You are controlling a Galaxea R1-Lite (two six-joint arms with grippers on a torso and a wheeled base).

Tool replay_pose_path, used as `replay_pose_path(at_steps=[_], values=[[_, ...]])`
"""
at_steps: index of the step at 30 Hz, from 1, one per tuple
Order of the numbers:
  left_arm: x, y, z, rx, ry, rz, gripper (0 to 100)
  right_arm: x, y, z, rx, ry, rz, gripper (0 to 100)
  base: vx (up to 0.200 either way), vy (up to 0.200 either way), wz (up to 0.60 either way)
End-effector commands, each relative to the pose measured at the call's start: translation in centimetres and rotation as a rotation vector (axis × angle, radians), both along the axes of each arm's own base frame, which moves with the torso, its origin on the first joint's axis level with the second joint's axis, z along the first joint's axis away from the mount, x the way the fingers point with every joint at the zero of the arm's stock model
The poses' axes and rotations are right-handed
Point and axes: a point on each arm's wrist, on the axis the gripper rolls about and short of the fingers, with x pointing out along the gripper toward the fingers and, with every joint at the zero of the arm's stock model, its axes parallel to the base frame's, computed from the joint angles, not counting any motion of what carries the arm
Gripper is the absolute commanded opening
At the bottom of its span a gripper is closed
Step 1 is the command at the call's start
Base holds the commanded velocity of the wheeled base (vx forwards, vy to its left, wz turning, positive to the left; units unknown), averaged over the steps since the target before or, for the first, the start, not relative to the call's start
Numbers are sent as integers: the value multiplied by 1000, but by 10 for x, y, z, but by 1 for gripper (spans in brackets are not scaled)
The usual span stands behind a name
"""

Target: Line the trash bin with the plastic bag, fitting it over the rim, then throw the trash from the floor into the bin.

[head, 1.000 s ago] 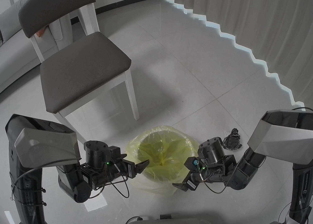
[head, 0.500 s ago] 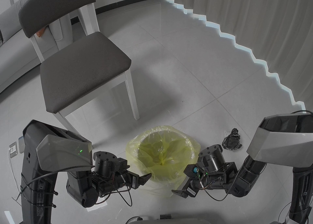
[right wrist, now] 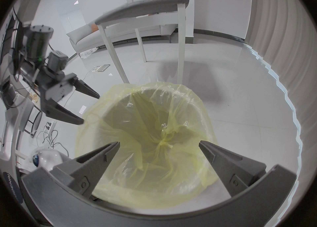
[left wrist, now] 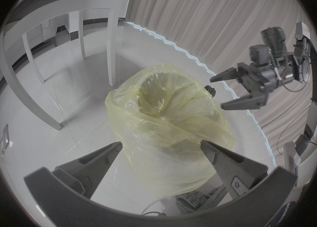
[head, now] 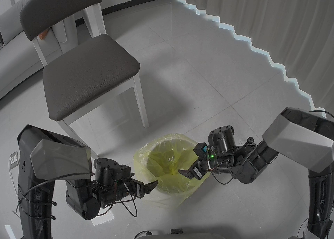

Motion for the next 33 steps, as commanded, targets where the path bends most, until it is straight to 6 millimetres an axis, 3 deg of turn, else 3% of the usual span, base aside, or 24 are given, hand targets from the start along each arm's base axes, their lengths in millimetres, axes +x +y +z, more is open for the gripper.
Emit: replay_pose_path(at_steps=[1,10,17,24,33], values=[[-2,8,18,-22,-33,21,100,17,14,-40,-65,19,8,100,0,0,0],[-4,8,17,-25,-36,19,100,-3,22,-54,-155,18,100,100,0,0,0],[-2,7,9,-34,-26,27,100,-28,35,-37,-146,-2,161,100,0,0,0],[4,-1,-7,-23,-13,19,100,-47,45,-22,-154,-27,188,100,0,0,0],[4,0,-33,16,41,17,100,-72,43,-34,-186,18,225,100,0,0,0]])
